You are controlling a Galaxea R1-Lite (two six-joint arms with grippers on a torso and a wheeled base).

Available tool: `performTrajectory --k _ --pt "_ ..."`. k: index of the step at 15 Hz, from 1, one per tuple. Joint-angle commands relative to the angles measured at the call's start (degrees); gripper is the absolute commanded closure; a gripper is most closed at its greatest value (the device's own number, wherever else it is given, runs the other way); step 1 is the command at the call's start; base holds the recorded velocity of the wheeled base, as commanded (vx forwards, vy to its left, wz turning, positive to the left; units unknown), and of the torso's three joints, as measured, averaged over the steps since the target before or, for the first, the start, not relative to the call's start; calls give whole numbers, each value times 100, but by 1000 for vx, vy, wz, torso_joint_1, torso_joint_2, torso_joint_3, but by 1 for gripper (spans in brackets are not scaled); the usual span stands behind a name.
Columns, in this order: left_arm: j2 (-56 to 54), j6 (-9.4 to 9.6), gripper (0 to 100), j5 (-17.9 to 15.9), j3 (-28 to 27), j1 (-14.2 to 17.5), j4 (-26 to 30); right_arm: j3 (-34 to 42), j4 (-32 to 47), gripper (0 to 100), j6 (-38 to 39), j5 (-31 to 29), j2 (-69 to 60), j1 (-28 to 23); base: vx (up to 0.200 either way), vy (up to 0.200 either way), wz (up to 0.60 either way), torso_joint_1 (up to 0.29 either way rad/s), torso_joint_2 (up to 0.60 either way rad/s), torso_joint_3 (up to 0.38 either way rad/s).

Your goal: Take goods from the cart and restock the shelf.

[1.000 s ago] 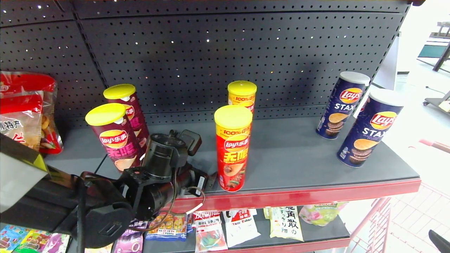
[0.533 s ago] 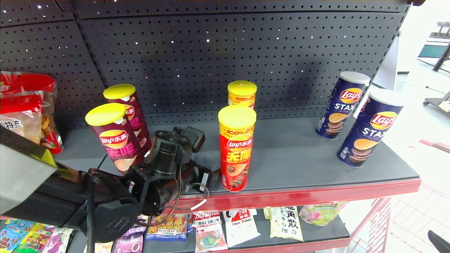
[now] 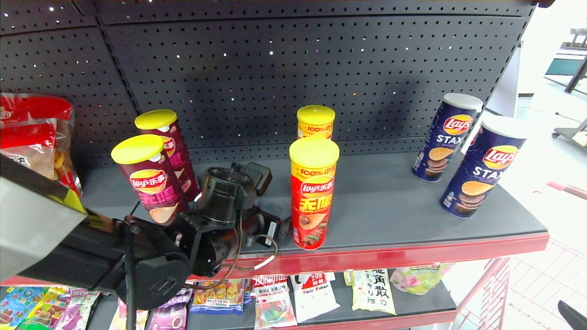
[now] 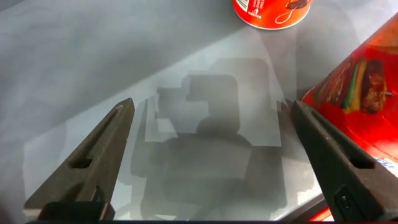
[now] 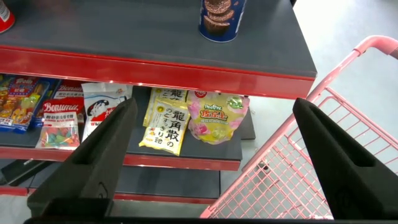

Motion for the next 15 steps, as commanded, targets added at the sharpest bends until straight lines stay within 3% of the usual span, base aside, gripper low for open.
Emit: performTrajectory --k 1,11,13,15 --pt "17 -4 0 1 -22 -7 -3 2 -2 0 -3 1 15 2 0 0 0 0 0 0" --pt "17 -13 0 10 -48 -25 -3 11 7 0 -3 1 7 2 0 0 0 0 0 0" --pt "-27 -92 0 36 4 -25 -3 28 7 0 -3 -8 7 2 0 0 0 0 0 0" --pt "-186 -303 0 160 224 -25 -3 55 7 0 -3 -8 -29 2 0 0 0 0 0 0"
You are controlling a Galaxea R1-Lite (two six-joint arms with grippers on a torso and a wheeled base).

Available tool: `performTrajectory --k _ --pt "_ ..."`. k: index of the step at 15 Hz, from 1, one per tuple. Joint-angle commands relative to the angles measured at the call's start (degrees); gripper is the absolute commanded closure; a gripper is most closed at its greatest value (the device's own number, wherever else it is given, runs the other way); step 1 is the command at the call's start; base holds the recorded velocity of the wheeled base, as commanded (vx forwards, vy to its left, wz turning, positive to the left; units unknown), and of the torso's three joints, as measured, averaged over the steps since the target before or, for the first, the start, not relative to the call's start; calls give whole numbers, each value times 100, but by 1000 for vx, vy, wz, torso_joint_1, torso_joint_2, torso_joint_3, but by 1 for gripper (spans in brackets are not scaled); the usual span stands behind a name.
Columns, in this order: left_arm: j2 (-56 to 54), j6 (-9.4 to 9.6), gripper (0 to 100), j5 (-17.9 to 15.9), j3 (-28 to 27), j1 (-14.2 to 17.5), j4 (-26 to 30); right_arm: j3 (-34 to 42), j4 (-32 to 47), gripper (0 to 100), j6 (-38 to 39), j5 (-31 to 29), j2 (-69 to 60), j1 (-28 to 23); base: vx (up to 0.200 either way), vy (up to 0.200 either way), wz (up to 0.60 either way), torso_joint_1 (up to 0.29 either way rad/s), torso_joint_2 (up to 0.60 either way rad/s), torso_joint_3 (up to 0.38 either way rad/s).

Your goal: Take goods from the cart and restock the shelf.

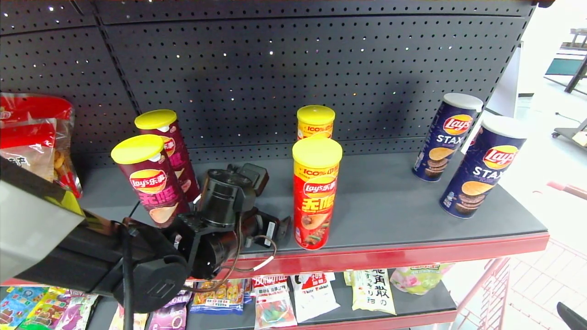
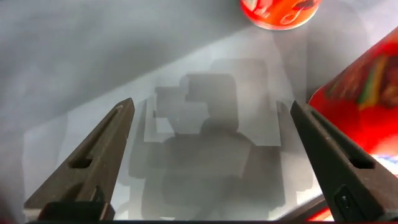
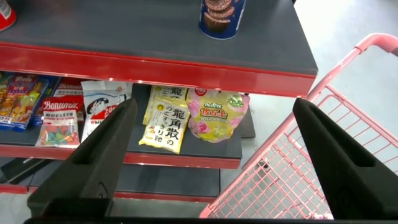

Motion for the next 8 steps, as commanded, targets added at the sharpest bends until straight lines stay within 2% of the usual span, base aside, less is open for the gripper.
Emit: performTrajectory --k 1,8 --pt "-195 -44 0 -3 227 4 -3 13 -2 0 -2 -2 -15 2 0 0 0 0 0 0" --pt "-36 -35 0 -47 -71 -67 -3 39 -2 0 -2 -2 -15 2 0 0 0 0 0 0"
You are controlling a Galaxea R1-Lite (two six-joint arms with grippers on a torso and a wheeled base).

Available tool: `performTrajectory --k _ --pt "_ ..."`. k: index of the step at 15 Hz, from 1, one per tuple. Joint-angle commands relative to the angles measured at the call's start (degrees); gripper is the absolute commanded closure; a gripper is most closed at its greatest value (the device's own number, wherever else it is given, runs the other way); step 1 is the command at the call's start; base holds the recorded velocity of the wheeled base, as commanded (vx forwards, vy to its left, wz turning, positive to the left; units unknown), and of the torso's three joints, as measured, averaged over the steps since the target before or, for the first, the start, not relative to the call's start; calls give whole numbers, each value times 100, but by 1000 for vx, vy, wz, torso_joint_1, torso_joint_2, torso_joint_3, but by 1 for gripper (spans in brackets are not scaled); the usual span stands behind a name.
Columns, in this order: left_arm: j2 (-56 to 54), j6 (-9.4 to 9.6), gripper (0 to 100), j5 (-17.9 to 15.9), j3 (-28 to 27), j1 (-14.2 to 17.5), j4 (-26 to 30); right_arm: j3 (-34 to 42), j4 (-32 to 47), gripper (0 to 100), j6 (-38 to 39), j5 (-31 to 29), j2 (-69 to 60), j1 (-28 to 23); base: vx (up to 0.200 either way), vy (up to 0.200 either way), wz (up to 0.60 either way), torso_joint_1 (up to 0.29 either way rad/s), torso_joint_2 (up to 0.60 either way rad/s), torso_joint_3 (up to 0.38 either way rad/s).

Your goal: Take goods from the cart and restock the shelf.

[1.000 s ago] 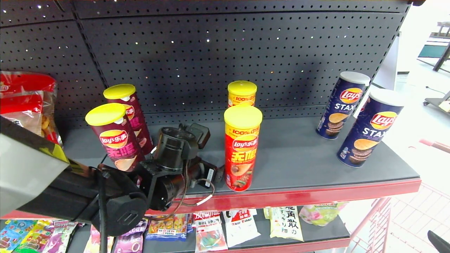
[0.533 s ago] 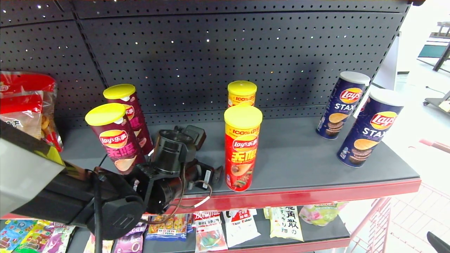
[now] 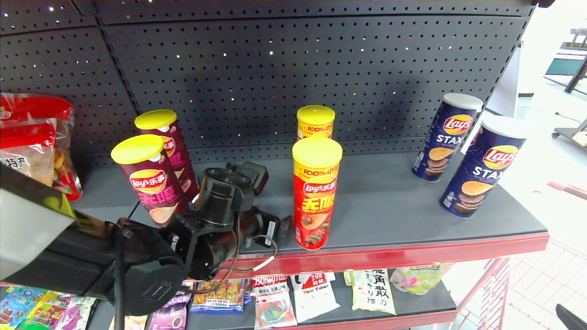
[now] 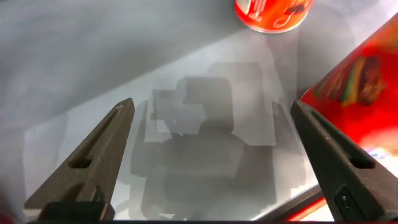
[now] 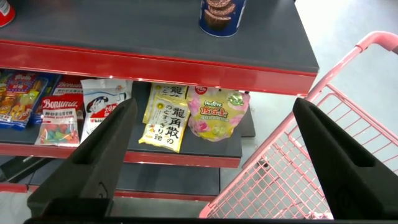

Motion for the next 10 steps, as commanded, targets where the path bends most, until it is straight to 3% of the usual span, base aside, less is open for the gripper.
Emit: performTrajectory --k 1,8,10 --pt "57 -6 0 -1 -49 -20 2 0 -4 0 -2 -2 -2 2 0 0 0 0 0 0" --pt "-40 -15 0 61 47 -47 2 9 75 0 -2 -10 -98 2 0 0 0 0 0 0" --pt "-646 -50 0 105 548 -47 2 27 163 0 -2 -10 -142 2 0 0 0 0 0 0"
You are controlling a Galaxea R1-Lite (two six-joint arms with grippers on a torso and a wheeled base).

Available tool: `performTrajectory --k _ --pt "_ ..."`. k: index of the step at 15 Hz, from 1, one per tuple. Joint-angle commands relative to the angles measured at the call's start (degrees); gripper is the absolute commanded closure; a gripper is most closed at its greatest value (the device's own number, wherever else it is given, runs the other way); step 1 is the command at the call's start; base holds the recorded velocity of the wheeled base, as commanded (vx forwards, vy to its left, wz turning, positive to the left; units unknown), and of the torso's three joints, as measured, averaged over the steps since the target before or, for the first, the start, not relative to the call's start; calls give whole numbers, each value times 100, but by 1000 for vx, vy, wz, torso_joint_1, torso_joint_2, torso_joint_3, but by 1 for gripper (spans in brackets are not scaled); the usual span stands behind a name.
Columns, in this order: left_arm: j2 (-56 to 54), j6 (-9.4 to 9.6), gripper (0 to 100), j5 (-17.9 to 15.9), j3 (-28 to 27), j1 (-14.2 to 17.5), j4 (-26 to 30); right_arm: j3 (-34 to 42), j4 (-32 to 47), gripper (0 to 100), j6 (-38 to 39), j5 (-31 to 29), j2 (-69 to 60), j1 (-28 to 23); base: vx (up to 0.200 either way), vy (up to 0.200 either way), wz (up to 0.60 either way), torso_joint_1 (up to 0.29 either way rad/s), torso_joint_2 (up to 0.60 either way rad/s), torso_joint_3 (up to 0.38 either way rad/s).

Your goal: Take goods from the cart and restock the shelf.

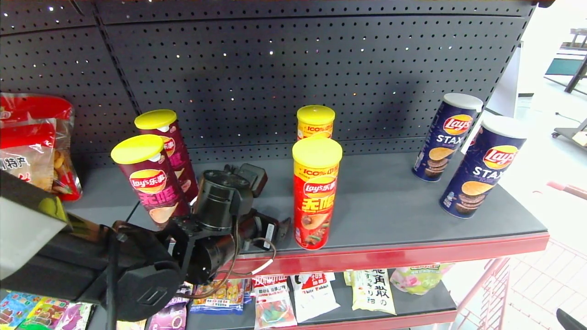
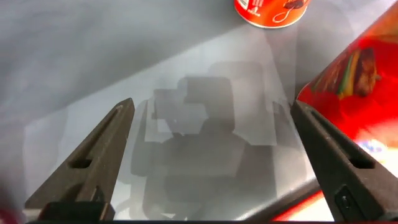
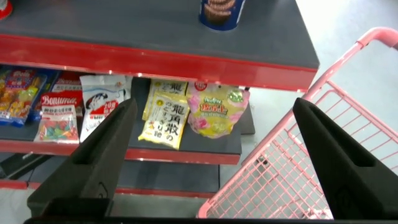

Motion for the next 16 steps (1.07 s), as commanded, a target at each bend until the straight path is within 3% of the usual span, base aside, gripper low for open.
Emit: performTrajectory --k 1,4,6,8,10,11,13,14,16 --pt "-957 -28 0 17 762 -36 0 101 18 0 -2 -2 -44 4 0 0 0 0 0 0" --pt "-2284 -28 0 26 1755 -97 79 172 27 0 -2 42 18 4 0 0 0 0 0 0" --pt "-3594 7 0 61 2467 -71 465 180 18 0 7 16 220 -22 0 0 0 0 0 0" --pt "-4780 16 0 61 2555 -62 1555 180 18 0 -2 -46 211 -40 0 0 0 0 0 0" --pt "-6213 16 0 70 2238 -44 3462 233 27 0 -2 -327 246 -286 0 0 0 0 0 0" --pt "-6881 16 0 131 2019 114 4517 233 27 0 -2 -389 264 -479 0 0 0 0 0 0" --pt "-7795 16 0 263 1491 553 6126 -13 27 0 -11 -503 528 -980 0 0 0 0 0 0" --pt "-8234 16 0 456 1280 957 6855 -250 18 0 33 -476 765 -1314 0 0 0 0 0 0" --pt "-8937 -2 0 579 1245 1828 7541 -479 -8 0 156 -371 932 -1507 0 0 0 0 0 0"
